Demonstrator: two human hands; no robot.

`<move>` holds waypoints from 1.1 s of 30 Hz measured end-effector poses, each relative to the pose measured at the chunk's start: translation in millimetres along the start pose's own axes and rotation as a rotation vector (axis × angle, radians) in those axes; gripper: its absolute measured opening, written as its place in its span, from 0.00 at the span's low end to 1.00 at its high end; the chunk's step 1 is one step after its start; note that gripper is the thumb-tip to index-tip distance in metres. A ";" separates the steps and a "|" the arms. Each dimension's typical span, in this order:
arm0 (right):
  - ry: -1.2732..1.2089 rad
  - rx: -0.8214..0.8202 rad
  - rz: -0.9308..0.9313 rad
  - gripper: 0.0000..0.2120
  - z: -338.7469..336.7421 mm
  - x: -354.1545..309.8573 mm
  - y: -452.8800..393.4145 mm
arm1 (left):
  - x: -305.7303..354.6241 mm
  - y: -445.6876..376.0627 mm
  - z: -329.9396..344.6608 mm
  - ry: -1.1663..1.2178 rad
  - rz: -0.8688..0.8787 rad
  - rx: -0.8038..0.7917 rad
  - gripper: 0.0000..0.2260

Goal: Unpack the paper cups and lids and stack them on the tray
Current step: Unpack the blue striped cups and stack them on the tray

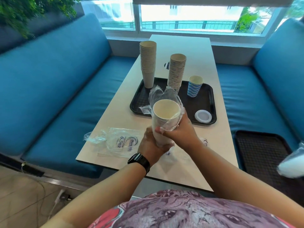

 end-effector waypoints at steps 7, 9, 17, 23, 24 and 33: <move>0.042 -0.003 0.031 0.39 0.4 20.2 -0.2 | -6.8 7.5 -18.1 0.139 0.035 -0.181 0.54; 0.045 0.003 0.058 0.40 2.7 24.8 1.0 | 5.8 4.2 -30.2 0.185 0.086 -0.156 0.55; 0.079 -0.045 0.083 0.42 5.7 39.3 -3.4 | 71.1 -13.0 -43.9 0.320 0.335 0.070 0.54; 0.022 -0.061 0.054 0.47 -1.6 36.5 -3.0 | 65.9 -20.0 -36.4 0.179 0.310 0.157 0.44; 0.034 -0.067 0.047 0.48 -1.0 35.4 -3.7 | 64.4 -20.4 -34.9 0.179 0.290 0.157 0.43; 0.024 -0.120 0.138 0.51 8.2 49.4 -3.5 | 46.0 -25.8 -22.4 0.111 0.224 0.106 0.41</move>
Point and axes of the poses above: each hand's wrist, its own y-axis away from the middle knuckle, its own z-axis out of the palm, x = y × z, the point moved 2 cm from there along -y, towards the middle knuckle, and after that the axes turned 7 degrees about z, right-handed, at the moved point
